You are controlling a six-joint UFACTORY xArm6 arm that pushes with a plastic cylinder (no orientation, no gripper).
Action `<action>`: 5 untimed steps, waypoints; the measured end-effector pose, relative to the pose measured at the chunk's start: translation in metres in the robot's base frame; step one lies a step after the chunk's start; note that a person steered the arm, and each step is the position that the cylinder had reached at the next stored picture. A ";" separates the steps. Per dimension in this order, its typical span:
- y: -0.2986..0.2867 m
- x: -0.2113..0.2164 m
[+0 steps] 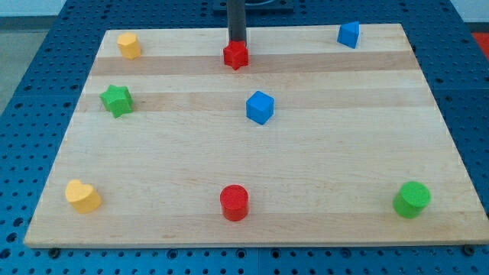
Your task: Slide blue triangle slightly down
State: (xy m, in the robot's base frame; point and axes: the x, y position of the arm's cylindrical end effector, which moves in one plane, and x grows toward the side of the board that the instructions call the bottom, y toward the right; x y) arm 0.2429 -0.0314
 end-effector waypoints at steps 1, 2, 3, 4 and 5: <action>0.007 0.000; 0.050 -0.008; 0.092 -0.036; 0.093 -0.037; 0.129 -0.037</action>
State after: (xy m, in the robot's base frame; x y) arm 0.2057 0.0978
